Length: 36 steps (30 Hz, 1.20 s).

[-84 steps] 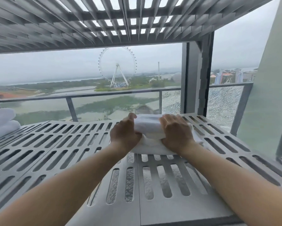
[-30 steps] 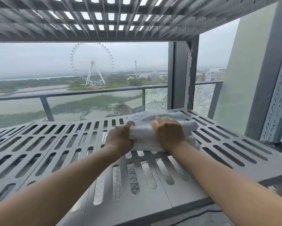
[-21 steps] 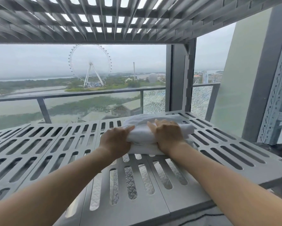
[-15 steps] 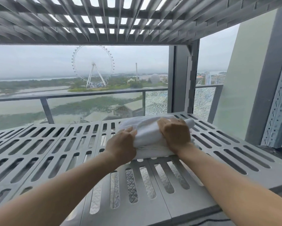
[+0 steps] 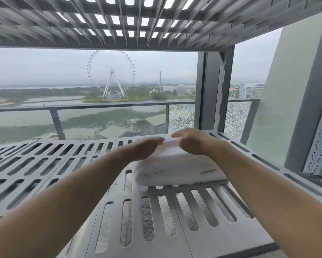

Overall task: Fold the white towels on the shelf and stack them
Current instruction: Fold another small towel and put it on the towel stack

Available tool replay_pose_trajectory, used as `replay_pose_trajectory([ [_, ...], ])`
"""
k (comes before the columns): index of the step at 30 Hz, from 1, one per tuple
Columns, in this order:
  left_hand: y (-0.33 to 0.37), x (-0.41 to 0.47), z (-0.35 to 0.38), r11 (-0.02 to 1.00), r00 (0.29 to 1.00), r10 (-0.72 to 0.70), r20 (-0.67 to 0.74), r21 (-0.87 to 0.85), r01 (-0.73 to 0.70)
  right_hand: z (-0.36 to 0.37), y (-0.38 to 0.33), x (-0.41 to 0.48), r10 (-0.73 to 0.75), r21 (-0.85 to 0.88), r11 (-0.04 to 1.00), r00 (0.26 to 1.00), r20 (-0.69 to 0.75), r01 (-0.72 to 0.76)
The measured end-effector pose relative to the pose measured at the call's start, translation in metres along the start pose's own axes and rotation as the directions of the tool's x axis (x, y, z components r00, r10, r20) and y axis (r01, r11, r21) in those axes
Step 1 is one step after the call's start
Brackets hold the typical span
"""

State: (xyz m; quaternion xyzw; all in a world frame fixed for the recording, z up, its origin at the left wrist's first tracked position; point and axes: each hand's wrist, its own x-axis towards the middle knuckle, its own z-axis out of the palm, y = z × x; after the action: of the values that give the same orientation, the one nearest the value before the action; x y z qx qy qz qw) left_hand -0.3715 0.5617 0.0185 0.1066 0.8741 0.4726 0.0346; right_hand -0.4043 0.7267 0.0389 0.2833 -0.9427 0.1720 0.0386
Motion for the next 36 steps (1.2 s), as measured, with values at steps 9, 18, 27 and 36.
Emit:
replay_pose_trajectory([
  [9,-0.049,0.054,-0.002,0.856,0.984,-0.115,-0.134,0.488,0.167,0.050,0.059,0.043,0.240,-0.045,0.971,0.966,0.093,-0.236],
  [18,-0.047,0.040,-0.003,0.893,0.979,0.073,-0.190,0.450,0.021,0.036,0.067,0.034,0.224,0.326,0.922,0.975,-0.007,-0.210],
  [27,0.010,0.004,0.040,0.728,0.959,0.282,-0.025,0.657,-0.197,-0.009,0.095,0.008,-0.039,0.388,0.922,0.991,0.126,-0.013],
  [36,0.018,0.011,0.075,0.538,0.968,0.247,-0.036,0.836,-0.106,-0.021,0.139,-0.007,-0.082,0.286,0.952,0.992,-0.100,0.108],
])
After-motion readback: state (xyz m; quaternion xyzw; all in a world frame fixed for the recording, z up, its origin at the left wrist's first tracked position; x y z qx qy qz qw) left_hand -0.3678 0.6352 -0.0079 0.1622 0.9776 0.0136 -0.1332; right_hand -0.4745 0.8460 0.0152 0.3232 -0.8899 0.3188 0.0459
